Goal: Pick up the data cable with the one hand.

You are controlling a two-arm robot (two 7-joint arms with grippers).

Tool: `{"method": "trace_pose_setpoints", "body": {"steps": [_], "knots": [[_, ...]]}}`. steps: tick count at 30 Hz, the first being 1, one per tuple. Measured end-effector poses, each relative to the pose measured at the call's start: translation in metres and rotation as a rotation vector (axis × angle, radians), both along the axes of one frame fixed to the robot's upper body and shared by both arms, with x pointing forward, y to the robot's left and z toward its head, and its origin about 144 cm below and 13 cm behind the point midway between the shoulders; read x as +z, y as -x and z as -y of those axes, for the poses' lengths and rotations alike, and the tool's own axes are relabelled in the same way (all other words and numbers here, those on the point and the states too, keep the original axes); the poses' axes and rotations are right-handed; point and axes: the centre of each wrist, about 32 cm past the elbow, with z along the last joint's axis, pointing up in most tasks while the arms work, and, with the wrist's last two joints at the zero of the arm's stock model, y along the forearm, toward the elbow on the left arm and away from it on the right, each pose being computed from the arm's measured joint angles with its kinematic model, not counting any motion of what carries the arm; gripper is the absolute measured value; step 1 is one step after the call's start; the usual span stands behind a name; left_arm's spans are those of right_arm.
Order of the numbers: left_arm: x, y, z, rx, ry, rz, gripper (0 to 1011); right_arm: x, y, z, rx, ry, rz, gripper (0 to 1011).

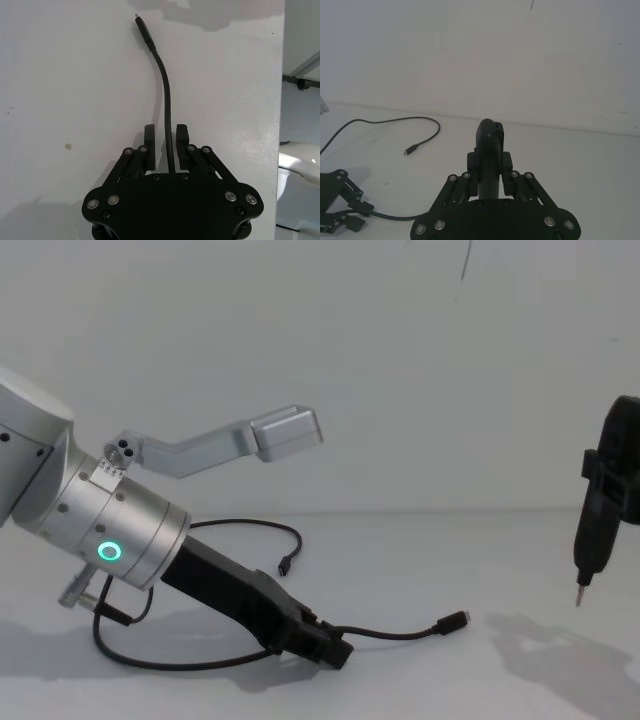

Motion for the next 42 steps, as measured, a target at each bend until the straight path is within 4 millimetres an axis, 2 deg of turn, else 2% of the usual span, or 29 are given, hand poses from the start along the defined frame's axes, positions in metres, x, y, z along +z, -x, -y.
{"method": "trace_pose_setpoints", "body": {"steps": [20,26,42], "knots": [[-0.0001,0.0000,0.0000,0.000,0.000,0.000,125,0.0000,0.0000,0.0000,0.000,0.000,0.000,263],[-0.0001,0.0000,-0.0001,0.000,0.000,0.000,46,0.0000,0.0000,0.0000,0.000,0.000,0.000,263],[0.0002,0.0001,-0.0001,-0.001,0.000,0.002,41,0.0001,0.0000,0.0000,0.000,-0.001,0.001,263]]}}
